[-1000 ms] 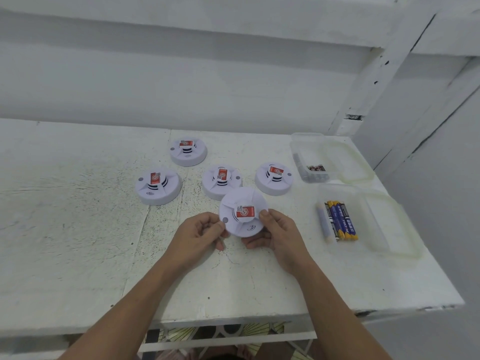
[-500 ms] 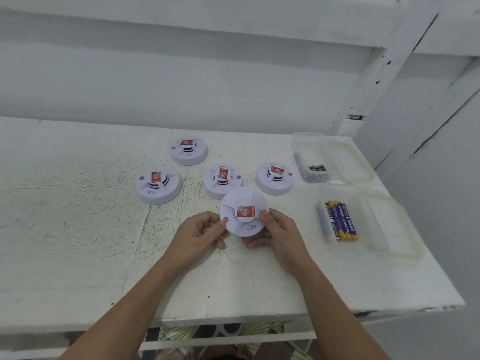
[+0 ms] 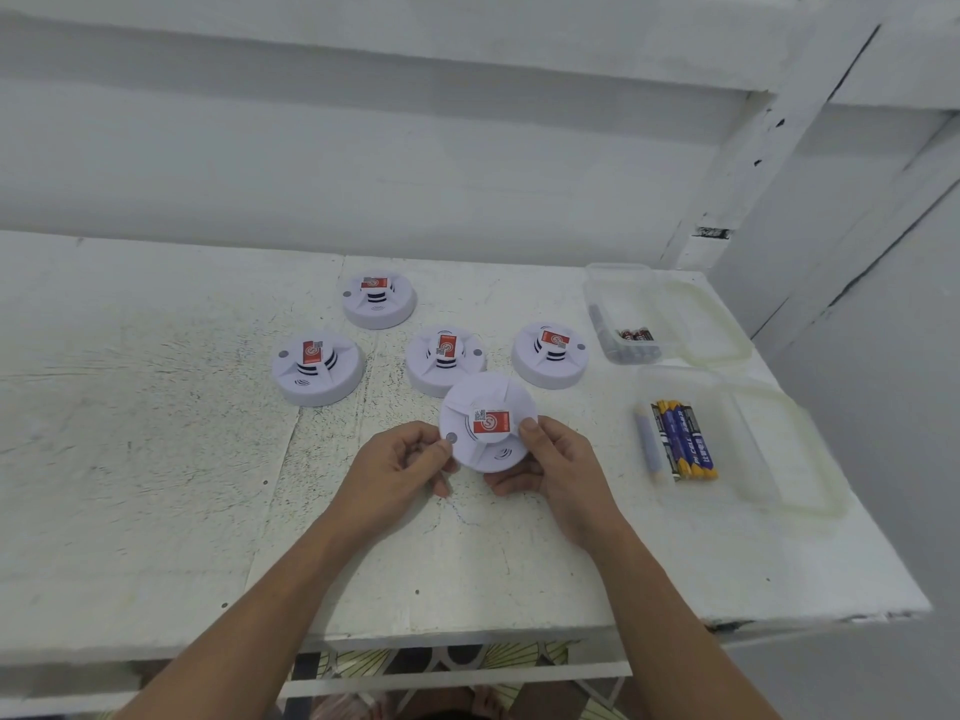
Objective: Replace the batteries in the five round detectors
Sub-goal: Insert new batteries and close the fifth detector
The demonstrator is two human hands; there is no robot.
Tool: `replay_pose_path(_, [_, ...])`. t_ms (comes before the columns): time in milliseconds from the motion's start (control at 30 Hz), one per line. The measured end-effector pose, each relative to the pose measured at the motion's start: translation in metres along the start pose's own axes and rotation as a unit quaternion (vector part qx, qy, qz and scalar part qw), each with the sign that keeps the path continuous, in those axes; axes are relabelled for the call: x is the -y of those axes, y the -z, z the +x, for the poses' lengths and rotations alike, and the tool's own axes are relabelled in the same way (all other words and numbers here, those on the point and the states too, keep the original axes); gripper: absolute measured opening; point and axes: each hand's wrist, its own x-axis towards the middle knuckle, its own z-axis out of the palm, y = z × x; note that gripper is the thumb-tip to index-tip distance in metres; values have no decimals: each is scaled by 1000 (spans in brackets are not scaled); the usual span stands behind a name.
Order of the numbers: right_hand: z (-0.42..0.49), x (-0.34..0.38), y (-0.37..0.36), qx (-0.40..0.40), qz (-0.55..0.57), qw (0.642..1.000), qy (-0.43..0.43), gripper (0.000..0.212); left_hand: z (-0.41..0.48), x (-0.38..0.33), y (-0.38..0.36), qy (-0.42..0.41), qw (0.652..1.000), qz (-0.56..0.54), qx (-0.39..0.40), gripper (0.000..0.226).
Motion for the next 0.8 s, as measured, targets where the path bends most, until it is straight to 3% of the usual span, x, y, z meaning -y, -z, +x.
replay_pose_path(500, [-1, -1, 1, -1, -4, 1000, 6, 36, 0, 3, 2, -8, 1000, 15, 8, 30])
replay_pose_path(800, [1, -3, 2, 1, -4, 1000, 5, 42, 3, 7, 2, 11, 999, -36, 13, 35])
